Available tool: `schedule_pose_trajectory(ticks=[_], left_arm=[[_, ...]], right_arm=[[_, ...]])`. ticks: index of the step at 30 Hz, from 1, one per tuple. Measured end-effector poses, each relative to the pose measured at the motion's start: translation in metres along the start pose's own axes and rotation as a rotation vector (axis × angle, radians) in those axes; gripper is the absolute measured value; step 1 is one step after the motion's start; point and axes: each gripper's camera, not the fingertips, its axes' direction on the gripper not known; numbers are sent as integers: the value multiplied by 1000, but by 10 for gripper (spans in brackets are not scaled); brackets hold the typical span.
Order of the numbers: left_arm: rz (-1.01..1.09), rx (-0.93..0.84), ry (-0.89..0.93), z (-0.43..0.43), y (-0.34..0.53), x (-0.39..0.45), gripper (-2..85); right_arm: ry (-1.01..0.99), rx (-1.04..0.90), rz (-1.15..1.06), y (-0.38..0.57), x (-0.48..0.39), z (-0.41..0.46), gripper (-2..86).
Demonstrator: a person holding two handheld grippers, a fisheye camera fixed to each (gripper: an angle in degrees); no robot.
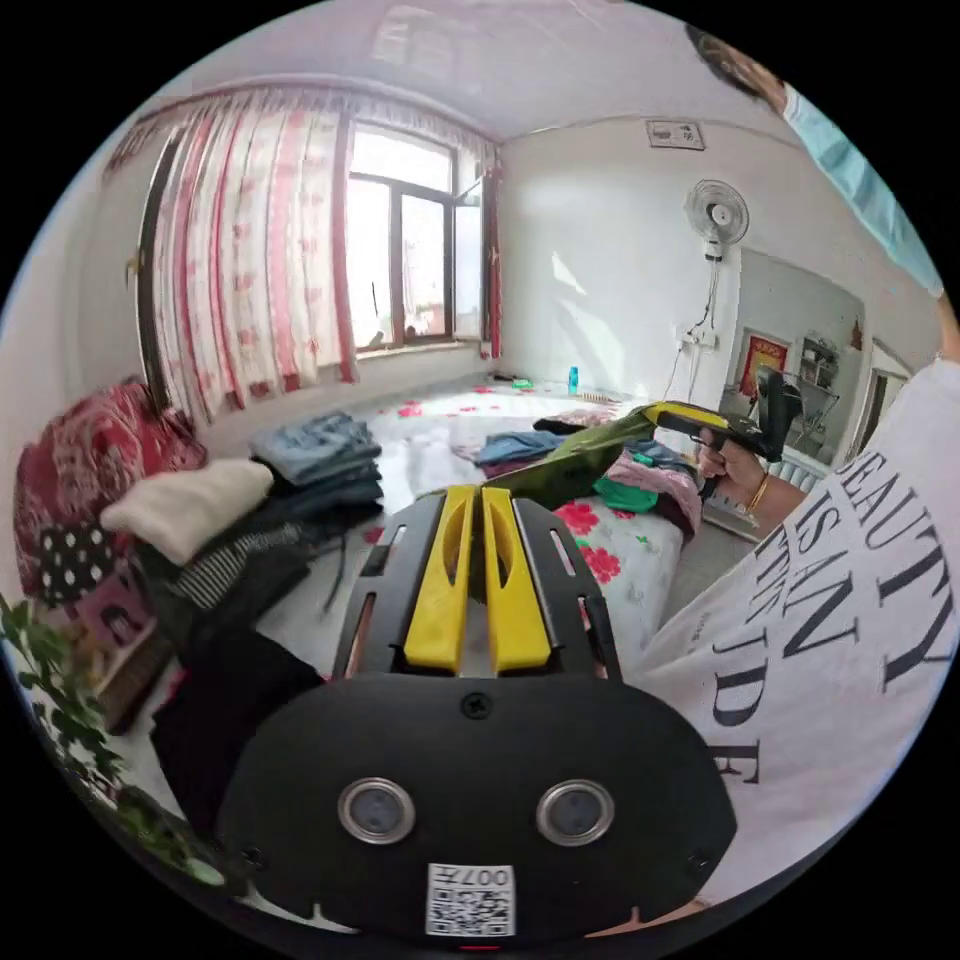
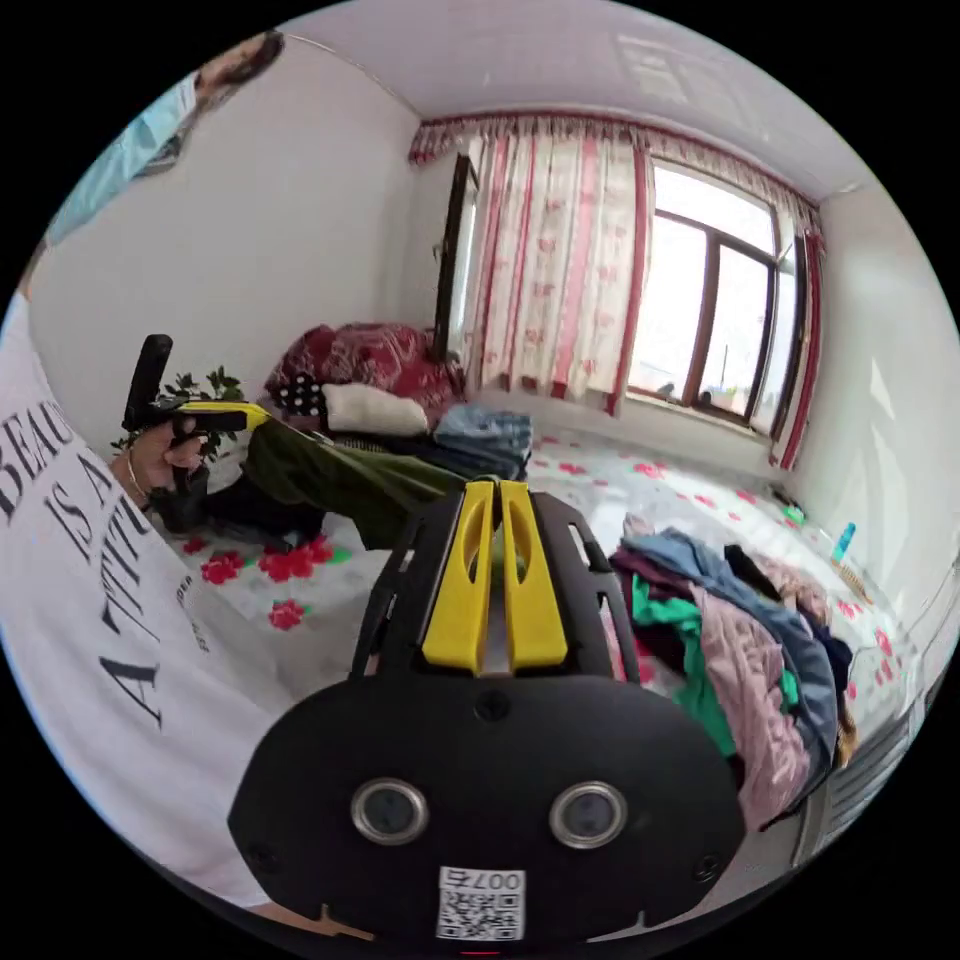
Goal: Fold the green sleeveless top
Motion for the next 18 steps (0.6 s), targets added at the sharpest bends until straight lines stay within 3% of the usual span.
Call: schedule_pose_trajectory(ticks=[2, 5, 11, 18], left_arm=[[-119, -145, 96, 52, 37, -8, 64], [-203, -350, 66, 114, 84, -1, 81], [-305, -427, 14, 149, 106, 1, 84], [-163, -464, 16, 213, 79, 1, 89]], right_arm=[[37, -261, 137, 72, 6, 56, 1], [-5, -502, 250, 142, 15, 104, 8], [-18, -557, 172, 160, 32, 145, 30], [-117, -614, 101, 159, 73, 220, 34]])
